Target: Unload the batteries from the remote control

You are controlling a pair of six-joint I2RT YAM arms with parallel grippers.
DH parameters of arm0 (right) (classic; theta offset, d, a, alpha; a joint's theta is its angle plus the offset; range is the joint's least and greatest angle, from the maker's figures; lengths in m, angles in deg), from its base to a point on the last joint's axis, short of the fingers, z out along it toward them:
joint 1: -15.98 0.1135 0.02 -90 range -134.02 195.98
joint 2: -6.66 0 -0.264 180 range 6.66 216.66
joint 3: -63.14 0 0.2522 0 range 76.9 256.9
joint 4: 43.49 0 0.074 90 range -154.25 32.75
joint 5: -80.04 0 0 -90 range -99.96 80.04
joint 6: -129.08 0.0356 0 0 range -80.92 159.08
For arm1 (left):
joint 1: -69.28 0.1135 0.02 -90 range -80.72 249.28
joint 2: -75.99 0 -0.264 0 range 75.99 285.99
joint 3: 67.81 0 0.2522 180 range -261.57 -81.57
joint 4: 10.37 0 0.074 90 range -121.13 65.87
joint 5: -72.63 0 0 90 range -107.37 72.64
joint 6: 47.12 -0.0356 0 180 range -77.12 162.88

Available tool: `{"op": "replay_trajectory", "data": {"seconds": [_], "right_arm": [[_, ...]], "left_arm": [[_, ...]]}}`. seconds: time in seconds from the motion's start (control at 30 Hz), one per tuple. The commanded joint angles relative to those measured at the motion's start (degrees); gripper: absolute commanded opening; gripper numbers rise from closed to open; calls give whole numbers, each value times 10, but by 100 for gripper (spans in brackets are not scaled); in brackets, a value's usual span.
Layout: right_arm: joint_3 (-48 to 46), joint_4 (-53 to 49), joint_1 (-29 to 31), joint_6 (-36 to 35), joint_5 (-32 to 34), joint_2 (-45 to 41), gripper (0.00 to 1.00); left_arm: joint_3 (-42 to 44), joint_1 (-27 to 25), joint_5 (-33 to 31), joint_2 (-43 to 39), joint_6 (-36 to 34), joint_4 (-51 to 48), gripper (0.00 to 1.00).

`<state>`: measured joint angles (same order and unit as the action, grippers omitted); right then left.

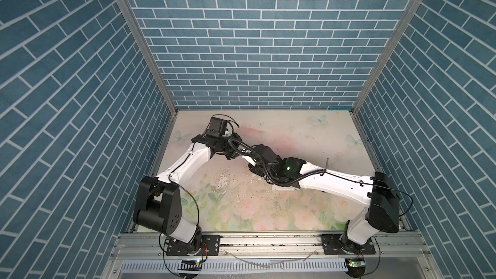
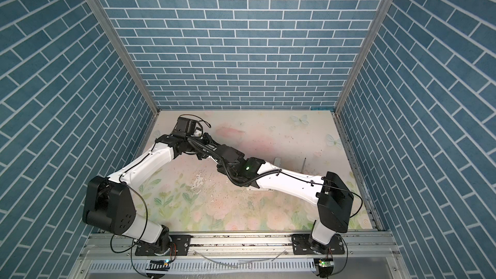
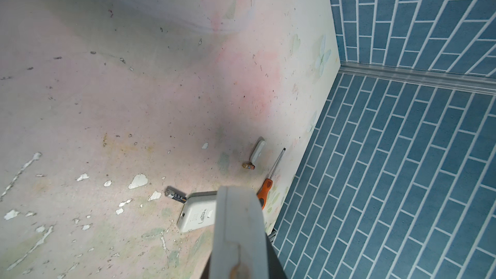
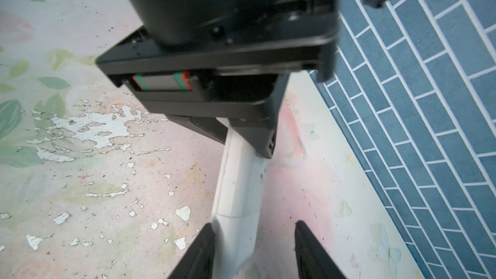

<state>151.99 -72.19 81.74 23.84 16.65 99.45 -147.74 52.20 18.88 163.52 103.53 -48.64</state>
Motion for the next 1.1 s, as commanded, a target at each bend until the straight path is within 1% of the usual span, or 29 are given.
{"op": "replay_trajectory", "data": {"seconds": [0.0,0.17,0.27,0.37,0.4,0.43,0.53,0.63,0.67,0.77,0.87,0.93,1.0,1.07], "right_arm": [[-27,-3,-1,20,18,-43,54],[-64,-38,0,63,-7,-104,56],[-84,-59,-2,115,-27,-149,58],[-84,-80,-6,187,-46,-172,58],[-83,-81,-8,217,-56,-177,58],[-82,-79,-12,250,-65,-181,57],[-87,-56,-37,350,-89,-187,57],[-117,2,-84,464,-142,-197,56],[-134,29,-103,512,-162,-200,56],[-179,110,-153,601,-209,-203,56],[-226,229,-184,657,-243,-201,56],[-240,290,-201,689,-270,-191,56],[-242,344,-214,713,-303,-172,57],[-234,380,-220,723,-334,-154,58]], "left_arm": [[8,10,-4,10,-15,15,0],[10,19,0,16,-16,50,0],[22,21,-2,10,-13,113,0],[65,21,-10,-7,14,245,0],[87,21,-15,-15,21,304,0],[104,21,-24,-22,43,346,0],[143,21,-46,-39,55,449,0],[175,21,-59,-54,69,538,0],[182,21,-61,-57,73,563,0],[195,19,-62,-66,78,622,0],[205,15,-70,-73,76,660,0],[220,12,-80,-72,79,699,0],[231,8,-87,-67,88,731,0],[238,4,-89,-56,96,765,0]]}}
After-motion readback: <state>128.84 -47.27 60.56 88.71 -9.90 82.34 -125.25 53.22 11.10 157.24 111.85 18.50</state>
